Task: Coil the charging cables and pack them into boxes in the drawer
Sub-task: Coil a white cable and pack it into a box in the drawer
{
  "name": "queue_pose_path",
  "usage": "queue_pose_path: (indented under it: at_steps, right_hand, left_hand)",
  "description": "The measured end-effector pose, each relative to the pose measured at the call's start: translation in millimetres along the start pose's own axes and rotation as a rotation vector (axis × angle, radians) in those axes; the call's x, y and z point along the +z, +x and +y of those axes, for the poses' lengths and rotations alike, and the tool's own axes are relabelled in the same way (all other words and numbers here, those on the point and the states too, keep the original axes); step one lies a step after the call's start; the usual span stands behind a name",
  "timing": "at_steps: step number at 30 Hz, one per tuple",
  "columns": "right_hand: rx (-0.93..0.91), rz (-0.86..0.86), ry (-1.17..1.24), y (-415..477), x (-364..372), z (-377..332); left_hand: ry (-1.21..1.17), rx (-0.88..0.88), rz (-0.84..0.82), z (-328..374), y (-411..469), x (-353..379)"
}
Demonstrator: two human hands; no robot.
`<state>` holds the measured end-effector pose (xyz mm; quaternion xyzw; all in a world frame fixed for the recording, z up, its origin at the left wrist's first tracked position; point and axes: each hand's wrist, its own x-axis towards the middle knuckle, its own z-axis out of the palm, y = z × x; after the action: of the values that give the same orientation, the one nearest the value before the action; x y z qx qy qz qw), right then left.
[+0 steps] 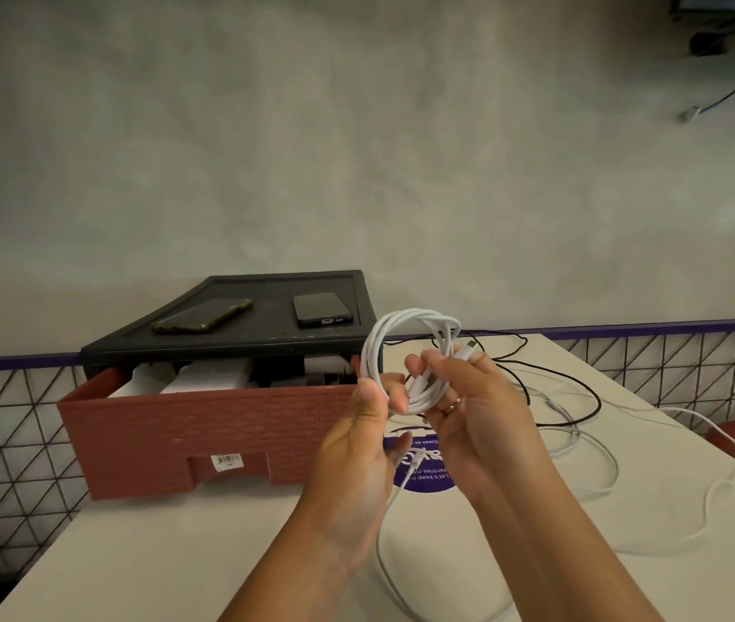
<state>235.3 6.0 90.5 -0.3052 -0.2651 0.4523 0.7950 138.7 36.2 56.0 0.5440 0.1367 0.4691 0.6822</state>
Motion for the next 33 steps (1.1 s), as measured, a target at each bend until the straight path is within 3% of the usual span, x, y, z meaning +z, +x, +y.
queue_pose_path:
  at_steps: [3, 10, 16, 21, 30, 33]
  right_hand:
    - [-0.048, 0.036, -0.074, 0.1, -2.5, 1.7]
    - [0.039, 0.028, -0.046, 0.7, -0.3, 6.2]
    - [-0.088, 0.059, -0.25, -4.3, 3.0, 0.6]
    - [-0.09, 0.035, -0.368, -6.8, 6.0, -0.7]
    - [0.079, 0.037, -0.051, -4.7, 4.5, -5.3]
    - [0.08, 0.026, -0.105, -5.8, 5.3, -4.8]
  left_hand:
    - [0.023, -0.01, 0.015, 1.3, 0.1, 0.0]
    - [-0.003, 0.071, 0.039, 4.9, 4.5, -5.1]
    - [-0.055, 0.213, 0.123, 9.5, 3.9, 1.0]
    - [-0.066, 0.302, 0.153, 15.1, 4.3, 3.3]
    - [-0.063, 0.141, 0.222, 5.4, 4.7, 4.4]
    - [-0.101, 0.071, 0.254, 4.5, 6.0, 4.5]
